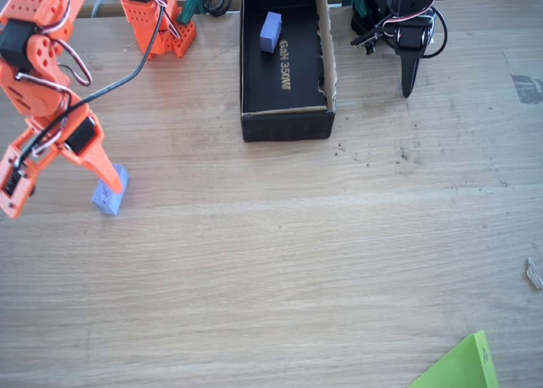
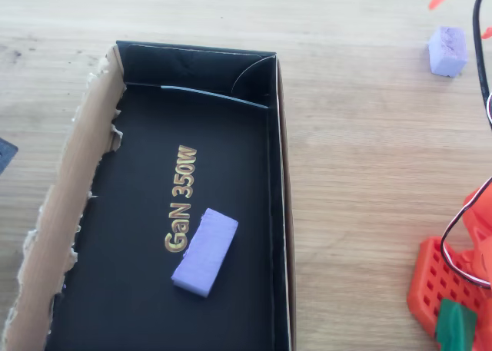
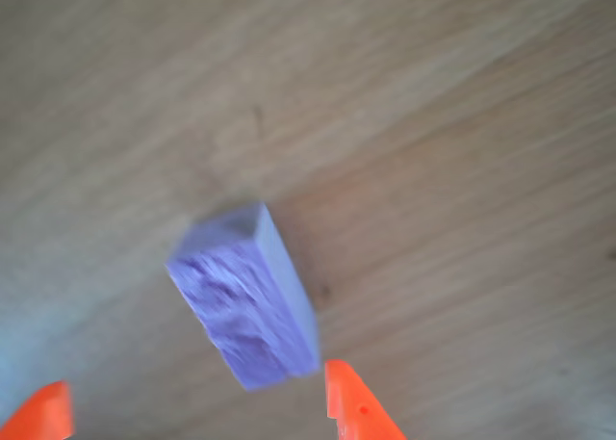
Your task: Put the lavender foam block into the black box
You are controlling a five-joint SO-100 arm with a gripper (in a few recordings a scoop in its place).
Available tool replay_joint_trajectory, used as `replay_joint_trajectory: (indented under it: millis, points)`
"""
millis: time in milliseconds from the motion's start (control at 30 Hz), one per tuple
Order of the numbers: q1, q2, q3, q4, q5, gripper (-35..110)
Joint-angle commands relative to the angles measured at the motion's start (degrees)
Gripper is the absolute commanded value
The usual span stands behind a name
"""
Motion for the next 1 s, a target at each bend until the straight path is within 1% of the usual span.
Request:
replay_joint_trajectory:
  millis: [0,267,533,967]
  points:
    - [0.26,2.11,-1.58,2.2,5.01,38]
    - [-0.26,1.67,-1.41,1.76,8.61,37]
    - [-0.09,-0.7,-1.76,0.09,8.0,38]
    - [0.44,-6.24,-1.85,-5.8,5.54,38]
